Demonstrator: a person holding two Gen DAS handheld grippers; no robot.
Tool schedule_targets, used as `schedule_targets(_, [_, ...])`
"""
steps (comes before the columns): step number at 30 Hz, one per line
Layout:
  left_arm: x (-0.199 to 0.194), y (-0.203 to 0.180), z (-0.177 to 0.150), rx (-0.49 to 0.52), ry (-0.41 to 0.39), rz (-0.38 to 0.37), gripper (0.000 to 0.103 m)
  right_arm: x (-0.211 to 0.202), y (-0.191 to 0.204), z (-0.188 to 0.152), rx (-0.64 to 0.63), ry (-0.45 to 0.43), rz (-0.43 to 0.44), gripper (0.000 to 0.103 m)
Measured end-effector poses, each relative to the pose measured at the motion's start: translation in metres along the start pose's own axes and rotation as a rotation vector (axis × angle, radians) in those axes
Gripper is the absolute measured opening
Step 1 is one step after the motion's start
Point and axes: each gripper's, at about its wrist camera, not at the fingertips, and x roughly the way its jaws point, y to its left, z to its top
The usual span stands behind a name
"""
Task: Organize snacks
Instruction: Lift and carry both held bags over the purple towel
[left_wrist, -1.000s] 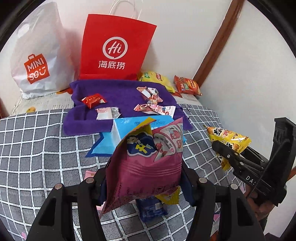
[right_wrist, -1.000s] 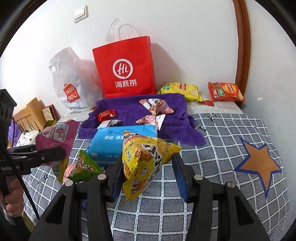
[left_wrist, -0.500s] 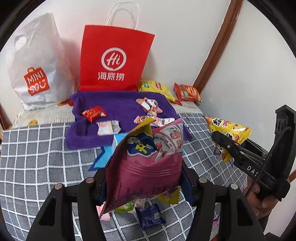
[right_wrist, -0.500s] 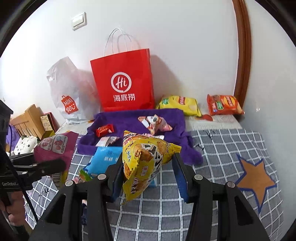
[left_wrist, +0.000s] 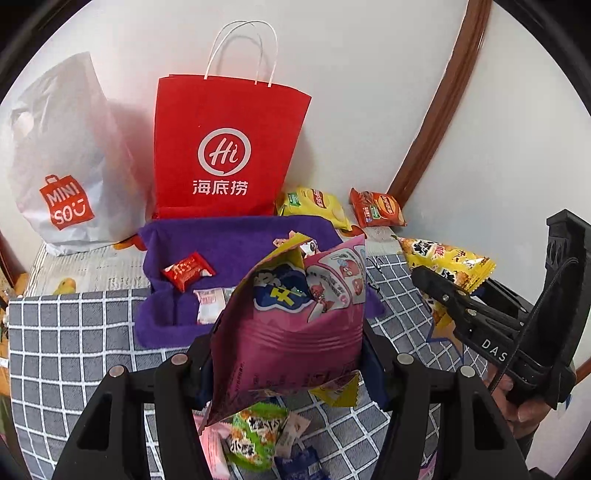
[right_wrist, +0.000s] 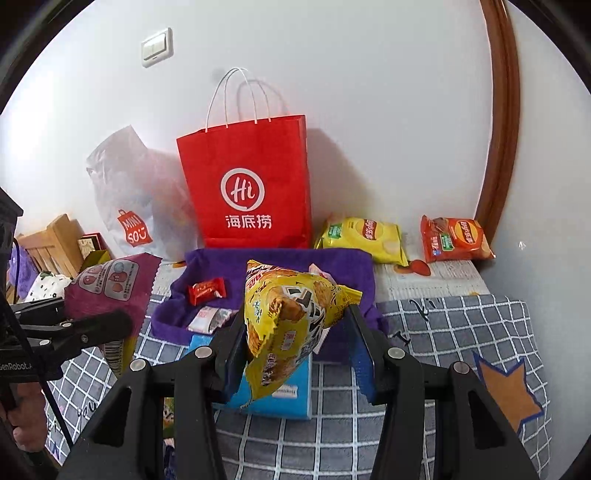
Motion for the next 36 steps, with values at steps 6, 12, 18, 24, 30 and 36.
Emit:
schedule_targets(6, [0.007, 0.006, 0.018, 0.002, -0.005, 0.032, 0.06, 0.02, 0.006, 0.015, -0.011, 0.006, 0.022, 0.049])
schedule_targets(12, [0.02, 0.021, 0.043, -0.022, -0.005, 0.035, 0.06, 0.046, 0.013, 0.041, -0.021, 0.015, 0.083, 0.049])
schedule_targets(18, [0.04, 0.036, 0.067, -0.009, -0.015, 0.101, 0.06, 0.073, 0.021, 0.062, -0.055, 0.012, 0.082, 0.049])
schedule_targets(24, [0.063, 0.056, 0.081, -0.03, -0.019, 0.121, 0.06, 0.108, 0.022, 0.073, -0.054, 0.026, 0.11, 0.049])
schedule_targets(30, [0.086, 0.073, 0.078, -0.032, 0.033, 0.135, 0.06, 0.145, 0.024, 0.068, -0.057, 0.087, 0.141, 0.049])
schedule_targets(36, [0.097, 0.081, 0.077, -0.057, 0.057, 0.106, 0.06, 0.161, 0.019, 0.059, -0.087, 0.121, 0.127, 0.049])
